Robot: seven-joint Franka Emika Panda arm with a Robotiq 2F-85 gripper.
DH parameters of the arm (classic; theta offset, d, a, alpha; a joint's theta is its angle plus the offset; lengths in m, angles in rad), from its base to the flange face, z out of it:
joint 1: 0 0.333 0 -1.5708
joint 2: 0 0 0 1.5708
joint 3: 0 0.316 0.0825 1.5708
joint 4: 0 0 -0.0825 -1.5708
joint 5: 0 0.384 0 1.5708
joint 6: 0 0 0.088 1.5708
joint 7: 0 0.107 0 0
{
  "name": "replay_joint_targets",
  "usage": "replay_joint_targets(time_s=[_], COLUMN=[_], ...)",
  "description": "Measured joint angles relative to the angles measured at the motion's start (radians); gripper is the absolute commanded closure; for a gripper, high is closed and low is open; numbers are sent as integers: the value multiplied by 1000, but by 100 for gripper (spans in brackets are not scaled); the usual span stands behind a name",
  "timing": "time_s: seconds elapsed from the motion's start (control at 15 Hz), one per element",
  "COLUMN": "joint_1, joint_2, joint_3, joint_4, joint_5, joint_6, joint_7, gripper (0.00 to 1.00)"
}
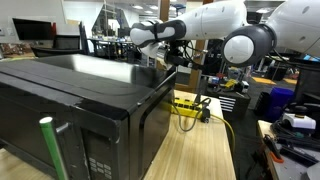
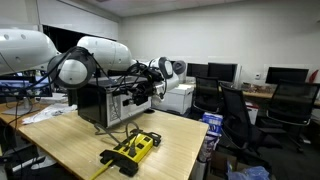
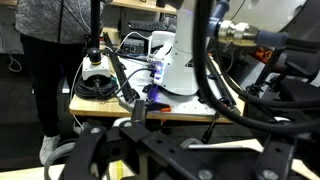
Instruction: Plug the power cable inside the extension cord
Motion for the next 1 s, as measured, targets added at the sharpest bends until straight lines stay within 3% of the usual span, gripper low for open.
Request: replay_joint_targets(time_s=[0.47,1.0], joint_1=[-1,49], joint_2=[-11,-103], joint_3=[0,30], joint_4=[-71,-135], joint_5=[1,-15], joint_6=[-45,-45], joint_7=[22,27], gripper=[0,0])
